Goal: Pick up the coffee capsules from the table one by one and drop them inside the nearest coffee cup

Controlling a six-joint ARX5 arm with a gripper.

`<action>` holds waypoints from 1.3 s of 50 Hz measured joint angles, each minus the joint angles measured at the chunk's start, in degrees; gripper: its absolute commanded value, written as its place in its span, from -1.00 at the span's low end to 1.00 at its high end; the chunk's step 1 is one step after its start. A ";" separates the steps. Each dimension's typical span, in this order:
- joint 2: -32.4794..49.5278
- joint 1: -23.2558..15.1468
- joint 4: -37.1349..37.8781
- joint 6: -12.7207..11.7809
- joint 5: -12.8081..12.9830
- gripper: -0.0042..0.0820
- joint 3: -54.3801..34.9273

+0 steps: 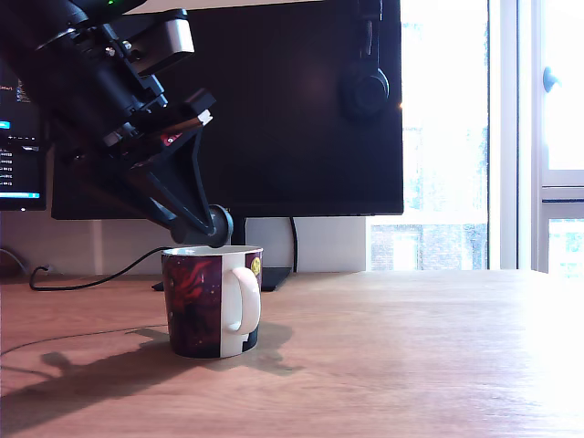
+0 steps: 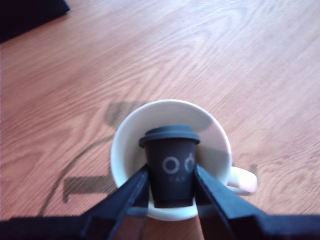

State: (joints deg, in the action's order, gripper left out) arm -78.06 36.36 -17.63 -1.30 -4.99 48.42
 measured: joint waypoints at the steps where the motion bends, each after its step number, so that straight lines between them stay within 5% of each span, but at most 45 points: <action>1: 0.00 0.00 0.00 0.02 0.00 -0.65 0.00; 30: 0.00 0.02 -0.22 0.00 0.00 -0.60 0.00; 34: 0.00 0.02 -0.22 0.02 -0.04 -0.13 0.00; 38: 0.00 0.02 -0.17 0.00 -0.50 0.69 0.00; 41: 0.00 0.02 -0.09 0.02 -0.55 0.95 0.00; 56: 0.00 0.02 0.50 0.04 -1.03 0.82 0.00; 61: 0.00 0.02 0.50 0.81 -1.05 0.47 0.00; 65: 0.02 0.02 0.52 1.57 -1.16 -0.10 0.00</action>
State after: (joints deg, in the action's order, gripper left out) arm -78.04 36.38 -17.10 0.27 -6.15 48.42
